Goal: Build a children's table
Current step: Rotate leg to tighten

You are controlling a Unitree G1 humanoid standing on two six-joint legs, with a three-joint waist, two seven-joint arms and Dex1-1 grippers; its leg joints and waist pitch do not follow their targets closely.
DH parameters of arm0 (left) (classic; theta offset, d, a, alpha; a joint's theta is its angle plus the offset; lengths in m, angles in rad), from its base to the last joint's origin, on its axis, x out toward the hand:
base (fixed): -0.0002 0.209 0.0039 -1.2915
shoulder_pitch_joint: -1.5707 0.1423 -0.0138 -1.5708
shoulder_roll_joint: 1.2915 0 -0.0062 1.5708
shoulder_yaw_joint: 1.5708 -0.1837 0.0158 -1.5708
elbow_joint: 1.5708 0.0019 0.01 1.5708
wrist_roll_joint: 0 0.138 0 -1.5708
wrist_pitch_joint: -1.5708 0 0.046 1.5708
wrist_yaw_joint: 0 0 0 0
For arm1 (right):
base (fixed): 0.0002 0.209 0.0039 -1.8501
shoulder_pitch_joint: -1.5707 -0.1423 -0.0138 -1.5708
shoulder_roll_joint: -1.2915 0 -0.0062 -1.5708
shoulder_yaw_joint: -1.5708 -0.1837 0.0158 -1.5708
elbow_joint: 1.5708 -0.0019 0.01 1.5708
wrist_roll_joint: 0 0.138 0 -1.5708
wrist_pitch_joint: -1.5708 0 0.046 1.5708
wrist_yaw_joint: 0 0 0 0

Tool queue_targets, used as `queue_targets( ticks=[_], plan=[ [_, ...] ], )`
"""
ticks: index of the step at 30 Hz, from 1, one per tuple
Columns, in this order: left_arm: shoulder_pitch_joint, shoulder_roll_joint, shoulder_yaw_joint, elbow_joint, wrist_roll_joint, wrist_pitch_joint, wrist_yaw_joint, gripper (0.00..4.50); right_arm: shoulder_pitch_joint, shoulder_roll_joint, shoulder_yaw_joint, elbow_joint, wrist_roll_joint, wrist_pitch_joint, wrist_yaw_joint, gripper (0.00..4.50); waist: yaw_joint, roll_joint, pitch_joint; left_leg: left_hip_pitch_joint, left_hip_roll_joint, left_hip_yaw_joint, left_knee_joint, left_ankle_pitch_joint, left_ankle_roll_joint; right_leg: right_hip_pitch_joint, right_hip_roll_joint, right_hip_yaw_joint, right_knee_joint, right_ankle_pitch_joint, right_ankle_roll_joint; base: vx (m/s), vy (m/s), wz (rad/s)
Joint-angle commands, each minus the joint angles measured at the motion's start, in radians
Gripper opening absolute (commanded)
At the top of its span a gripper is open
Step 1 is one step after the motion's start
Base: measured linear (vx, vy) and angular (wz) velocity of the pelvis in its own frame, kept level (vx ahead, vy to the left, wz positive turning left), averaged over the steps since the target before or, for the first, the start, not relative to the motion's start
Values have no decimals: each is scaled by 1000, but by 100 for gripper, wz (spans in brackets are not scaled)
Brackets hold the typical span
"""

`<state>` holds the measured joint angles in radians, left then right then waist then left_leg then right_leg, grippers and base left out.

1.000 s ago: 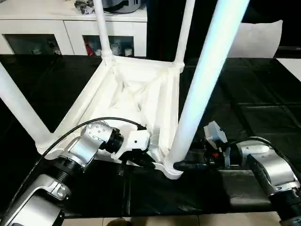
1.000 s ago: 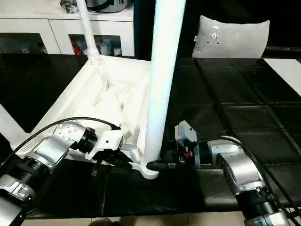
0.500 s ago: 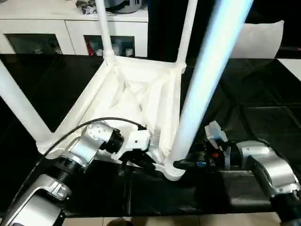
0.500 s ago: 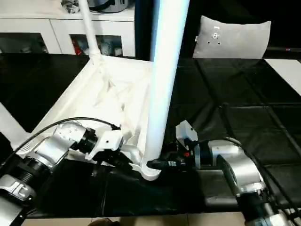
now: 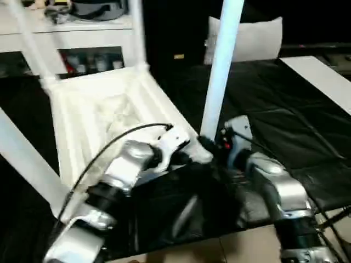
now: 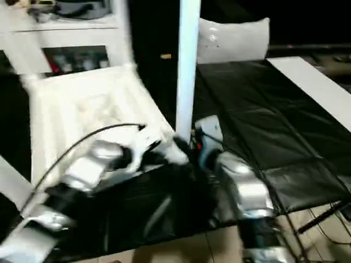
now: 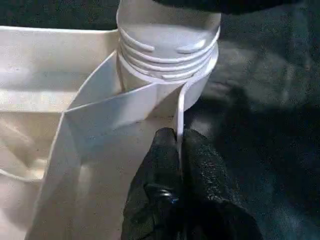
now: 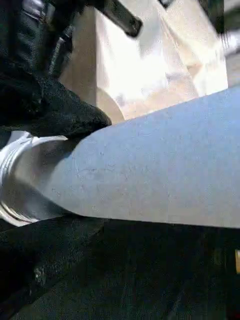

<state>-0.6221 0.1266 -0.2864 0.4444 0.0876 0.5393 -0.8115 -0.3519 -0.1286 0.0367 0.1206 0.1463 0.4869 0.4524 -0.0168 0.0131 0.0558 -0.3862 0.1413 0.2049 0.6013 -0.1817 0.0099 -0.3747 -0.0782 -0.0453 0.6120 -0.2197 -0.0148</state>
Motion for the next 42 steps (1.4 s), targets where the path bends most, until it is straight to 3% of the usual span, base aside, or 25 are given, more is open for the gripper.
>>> queue_targets(
  ticks=[1,5,7,9,15,21,25,26,28,32,34,36,39,40,42],
  plan=[
    [-33,-65,-10,-59,-30,-1,14,0,15,35,92,26,-28,8,1,228,11,-6,-61,18,89,-54,-79,-245,5,24,-87,51,-87,-197,-216,0,0,0],
    [-16,-38,-38,-77,-11,-20,0,0,29,39,67,9,-23,-41,-10,271,20,0,-67,15,90,-51,-73,-164,50,32,-87,49,-75,-64,-243,0,0,0],
    [-9,-18,-51,-79,-1,-38,-7,0,37,23,66,-4,-18,-59,7,293,23,-2,-68,14,90,-49,-70,-141,64,32,-86,49,-73,-24,-248,0,0,0],
    [4,5,-53,-87,-2,-50,-22,0,51,-8,61,-23,-3,-75,47,305,31,6,-68,15,92,-49,-70,-128,81,34,-86,47,-68,11,-260,0,0,0],
    [25,70,-63,-93,-9,-107,-110,0,73,-113,33,-59,46,-93,212,354,38,4,-63,21,97,-50,-75,-200,57,34,-86,47,-76,-74,-253,0,0,0],
    [51,155,-106,-108,-27,-205,-246,0,79,-244,54,-27,59,-199,407,406,53,6,-61,23,98,-50,-77,-226,38,31,-87,48,-76,-98,-247,0,0,0],
    [64,196,-128,-119,-41,-269,-339,0,77,-291,66,-13,73,-240,506,406,60,4,-63,25,99,-49,-76,-209,45,30,-87,47,-72,-75,-254,0,0,0],
    [68,217,-141,-123,-47,-293,-388,0,79,-318,77,-9,82,-264,570,406,61,-5,-64,24,99,-46,-74,-196,52,31,-87,48,-70,-57,-258,0,0,0],
    [69,244,-162,-115,-47,-335,-445,0,77,-348,85,1,104,-289,656,406,69,1,-63,24,99,-46,-72,-187,65,30,-89,48,-69,-55,-260,0,0,0],
    [65,271,-189,-100,-39,-392,-492,0,66,-379,107,23,106,-332,730,406,77,-1,-64,26,101,-45,-73,-190,62,28,-87,46,-67,-72,-261,0,0,0],
    [62,297,-211,-94,-32,-427,-542,0,46,-390,108,42,140,-319,804,406,77,-3,-63,27,101,-45,-74,-200,61,28,-87,45,-67,-81,-262,0,0,0],
    [58,305,-219,-89,-27,-442,-564,0,36,-393,109,53,149,-317,833,370,79,-1,-62,28,103,-44,-75,-210,56,26,-87,45,-68,-103,-264,0,0,0],
    [47,314,-229,-77,-22,-468,-586,0,23,-398,117,76,152,-333,860,367,82,-3,-63,28,102,-43,-74,-209,48,26,-89,46,-67,-110,-264,0,0,0],
    [43,315,-231,-73,-21,-476,-591,0,20,-399,119,83,154,-334,869,336,83,-3,-64,28,102,-43,-74,-205,47,26,-90,46,-67,-109,-264,0,0,0],
    [38,316,-234,-67,-21,-488,-597,0,18,-401,124,88,163,-333,893,328,88,-3,-65,28,103,-43,-73,-197,46,26,-89,45,-66,-101,-265,0,0,0]
  ],
)
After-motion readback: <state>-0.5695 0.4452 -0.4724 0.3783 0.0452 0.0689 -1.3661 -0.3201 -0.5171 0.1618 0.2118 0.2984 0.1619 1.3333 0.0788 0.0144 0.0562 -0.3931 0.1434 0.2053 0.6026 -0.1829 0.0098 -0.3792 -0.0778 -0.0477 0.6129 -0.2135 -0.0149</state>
